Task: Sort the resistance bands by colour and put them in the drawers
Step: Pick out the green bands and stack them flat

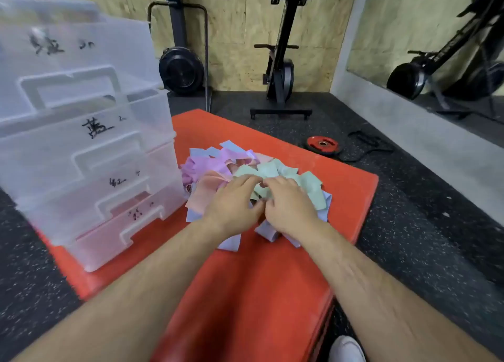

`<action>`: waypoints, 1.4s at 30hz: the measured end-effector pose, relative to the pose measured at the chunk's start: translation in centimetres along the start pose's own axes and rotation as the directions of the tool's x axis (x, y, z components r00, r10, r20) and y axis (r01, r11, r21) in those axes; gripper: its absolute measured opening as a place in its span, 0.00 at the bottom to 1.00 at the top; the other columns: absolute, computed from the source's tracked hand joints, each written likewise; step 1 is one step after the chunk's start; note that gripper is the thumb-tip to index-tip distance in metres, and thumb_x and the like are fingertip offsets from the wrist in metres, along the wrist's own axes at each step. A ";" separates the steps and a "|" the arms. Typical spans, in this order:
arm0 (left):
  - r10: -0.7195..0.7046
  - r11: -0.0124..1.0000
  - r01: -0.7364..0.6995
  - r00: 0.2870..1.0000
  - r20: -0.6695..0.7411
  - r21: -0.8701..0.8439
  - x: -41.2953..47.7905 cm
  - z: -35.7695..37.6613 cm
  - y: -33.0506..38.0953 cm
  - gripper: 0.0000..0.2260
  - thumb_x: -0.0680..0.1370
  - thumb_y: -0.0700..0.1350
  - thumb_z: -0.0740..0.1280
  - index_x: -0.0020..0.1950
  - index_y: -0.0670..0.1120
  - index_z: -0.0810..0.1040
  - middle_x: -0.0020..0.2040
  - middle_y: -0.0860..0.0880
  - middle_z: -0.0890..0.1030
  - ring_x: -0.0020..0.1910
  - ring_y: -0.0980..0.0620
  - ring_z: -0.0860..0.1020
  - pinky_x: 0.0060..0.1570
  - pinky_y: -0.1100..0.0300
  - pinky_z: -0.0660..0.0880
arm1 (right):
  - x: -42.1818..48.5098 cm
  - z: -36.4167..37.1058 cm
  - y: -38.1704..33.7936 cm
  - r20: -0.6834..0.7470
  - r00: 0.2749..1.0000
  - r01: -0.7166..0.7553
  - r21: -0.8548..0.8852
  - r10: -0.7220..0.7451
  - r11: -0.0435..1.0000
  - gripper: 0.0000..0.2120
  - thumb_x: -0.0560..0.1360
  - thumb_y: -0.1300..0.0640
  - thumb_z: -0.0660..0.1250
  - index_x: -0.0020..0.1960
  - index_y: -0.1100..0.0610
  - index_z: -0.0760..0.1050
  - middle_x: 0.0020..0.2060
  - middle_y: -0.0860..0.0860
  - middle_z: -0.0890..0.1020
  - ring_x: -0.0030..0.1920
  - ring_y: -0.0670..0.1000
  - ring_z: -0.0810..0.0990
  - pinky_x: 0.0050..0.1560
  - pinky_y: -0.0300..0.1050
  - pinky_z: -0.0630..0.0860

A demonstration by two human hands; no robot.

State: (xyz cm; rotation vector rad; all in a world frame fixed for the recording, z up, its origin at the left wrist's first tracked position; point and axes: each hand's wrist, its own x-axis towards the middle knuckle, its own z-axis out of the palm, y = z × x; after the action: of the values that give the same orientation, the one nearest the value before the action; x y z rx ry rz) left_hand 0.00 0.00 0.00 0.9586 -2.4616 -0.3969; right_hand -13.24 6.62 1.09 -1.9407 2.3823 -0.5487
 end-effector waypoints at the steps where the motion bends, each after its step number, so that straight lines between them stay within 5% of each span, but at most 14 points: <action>1: 0.002 1.000 -0.002 1.000 -0.009 0.011 0.6 0.2 -0.4 0.22 0.75 0.53 0.62 0.68 0.50 0.72 0.67 0.54 0.75 0.66 0.51 0.73 0.63 0.48 0.70 | 0.9 0.2 0.4 0.000 0.999 -0.052 0.023 0.052 0.998 0.24 0.75 0.59 0.61 0.71 0.50 0.70 0.67 0.49 0.74 0.68 0.55 0.69 0.65 0.50 0.68; 5: -0.011 0.998 0.011 1.000 -0.004 0.056 1.5 1.6 -1.8 0.19 0.74 0.51 0.63 0.65 0.49 0.74 0.63 0.53 0.76 0.64 0.49 0.74 0.60 0.49 0.71 | 3.8 1.2 3.0 0.084 0.969 -0.235 0.039 0.231 0.971 0.28 0.70 0.58 0.65 0.70 0.50 0.69 0.66 0.50 0.74 0.68 0.56 0.67 0.64 0.51 0.68; 9: 0.017 0.996 -0.017 1.000 0.000 0.092 1.2 2.1 -2.9 0.18 0.76 0.51 0.65 0.65 0.50 0.75 0.62 0.54 0.76 0.63 0.51 0.74 0.61 0.53 0.67 | 4.4 2.2 5.2 0.148 0.956 -0.262 0.031 0.255 0.965 0.17 0.70 0.59 0.65 0.57 0.49 0.76 0.57 0.49 0.77 0.64 0.54 0.70 0.60 0.49 0.72; 12: 0.018 0.997 -0.018 1.000 0.001 0.071 1.4 1.8 -2.7 0.17 0.75 0.51 0.65 0.63 0.50 0.76 0.60 0.54 0.76 0.62 0.50 0.74 0.60 0.51 0.70 | 4.5 2.0 5.5 0.055 0.964 -0.263 0.084 0.259 0.961 0.07 0.72 0.55 0.62 0.45 0.48 0.78 0.47 0.46 0.82 0.53 0.53 0.78 0.50 0.48 0.76; 15: 0.010 1.000 -0.010 1.000 -0.002 -0.001 1.3 1.0 -1.4 0.12 0.75 0.50 0.66 0.57 0.50 0.77 0.53 0.53 0.76 0.55 0.49 0.76 0.54 0.52 0.73 | 4.1 0.3 4.4 -0.014 0.966 -0.250 0.215 0.259 0.944 0.06 0.75 0.55 0.63 0.44 0.50 0.78 0.38 0.44 0.81 0.42 0.49 0.79 0.42 0.46 0.75; 18: -0.077 0.955 0.062 0.996 -0.041 -0.289 1.1 -0.3 0.4 0.10 0.75 0.53 0.70 0.49 0.49 0.74 0.45 0.52 0.77 0.43 0.53 0.77 0.45 0.54 0.76 | 3.3 -2.4 1.9 -0.064 0.956 -0.222 0.478 0.286 0.850 0.05 0.76 0.56 0.64 0.44 0.52 0.79 0.35 0.47 0.81 0.35 0.47 0.79 0.33 0.42 0.73; 21: -0.154 0.868 0.102 0.986 -0.068 -0.486 0.0 -2.3 2.3 0.15 0.73 0.55 0.74 0.52 0.48 0.75 0.47 0.53 0.80 0.45 0.60 0.79 0.46 0.62 0.77 | 1.7 -4.4 -0.9 -0.054 0.951 -0.192 0.668 0.304 0.719 0.05 0.77 0.56 0.67 0.46 0.55 0.81 0.37 0.51 0.83 0.34 0.47 0.82 0.33 0.39 0.74; 23: -0.180 0.835 0.110 0.981 -0.078 -0.539 -1.0 -3.5 2.9 0.15 0.73 0.52 0.75 0.52 0.47 0.75 0.48 0.54 0.81 0.43 0.65 0.79 0.42 0.69 0.75 | 0.3 -4.8 -2.5 -0.003 0.953 -0.196 0.761 0.305 0.619 0.06 0.77 0.53 0.69 0.45 0.55 0.82 0.37 0.48 0.83 0.34 0.44 0.80 0.37 0.40 0.75; 28: -0.254 0.834 0.116 0.949 -0.189 -0.539 -3.3 -5.7 0.9 0.06 0.77 0.48 0.71 0.48 0.50 0.75 0.43 0.57 0.82 0.43 0.64 0.80 0.42 0.67 0.74 | -1.3 -5.2 -5.2 0.163 0.977 -0.204 0.895 0.135 0.397 0.15 0.80 0.45 0.65 0.51 0.55 0.83 0.45 0.49 0.88 0.46 0.46 0.86 0.46 0.45 0.78; 30: -0.282 0.853 0.138 0.934 -0.222 -0.503 -4.2 -6.8 -0.2 0.04 0.79 0.42 0.66 0.47 0.50 0.75 0.41 0.57 0.80 0.40 0.64 0.78 0.39 0.70 0.72 | -1.2 -4.6 -5.8 0.129 0.986 -0.163 0.890 0.106 0.426 0.12 0.82 0.49 0.63 0.52 0.54 0.82 0.45 0.50 0.87 0.47 0.47 0.86 0.48 0.47 0.79; 32: -0.310 0.851 0.166 0.924 -0.221 -0.499 -5.1 -7.7 -1.4 0.06 0.78 0.39 0.64 0.47 0.51 0.76 0.41 0.55 0.81 0.38 0.60 0.78 0.40 0.63 0.76 | -0.9 -3.4 -5.9 -0.075 0.994 0.005 0.774 0.084 0.633 0.05 0.80 0.53 0.66 0.52 0.50 0.80 0.47 0.45 0.85 0.49 0.43 0.83 0.52 0.44 0.77; 34: -0.315 0.853 0.181 0.926 -0.207 -0.490 -6.0 -8.5 -2.3 0.10 0.77 0.37 0.63 0.53 0.50 0.77 0.43 0.55 0.81 0.39 0.57 0.80 0.45 0.56 0.79 | -0.7 -2.4 -6.4 -0.199 0.977 0.179 0.581 -0.075 0.794 0.11 0.78 0.55 0.67 0.60 0.46 0.77 0.56 0.42 0.80 0.58 0.44 0.78 0.59 0.42 0.72; 38: -0.280 0.857 0.143 0.936 -0.214 -0.494 -7.3 -9.5 -3.3 0.15 0.76 0.34 0.62 0.58 0.51 0.78 0.43 0.54 0.82 0.41 0.54 0.81 0.48 0.49 0.80 | -0.2 -1.3 -8.4 -0.048 0.964 0.245 0.540 -0.262 0.805 0.21 0.77 0.54 0.66 0.70 0.45 0.72 0.64 0.43 0.78 0.67 0.46 0.74 0.68 0.44 0.67; 42: -0.292 0.858 0.146 0.928 -0.233 -0.492 -8.2 -10.2 -3.5 0.12 0.76 0.38 0.66 0.54 0.52 0.79 0.44 0.55 0.83 0.43 0.56 0.81 0.49 0.52 0.80 | 0.1 -0.5 -9.9 -0.002 0.966 0.212 0.575 -0.257 0.791 0.10 0.78 0.57 0.67 0.59 0.49 0.78 0.47 0.42 0.82 0.49 0.40 0.80 0.54 0.42 0.76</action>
State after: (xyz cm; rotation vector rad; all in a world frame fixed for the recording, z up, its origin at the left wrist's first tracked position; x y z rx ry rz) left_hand 12.53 2.20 4.62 1.0037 -1.8581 -0.8169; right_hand -4.06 5.00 4.36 -1.9154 1.6509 -1.0379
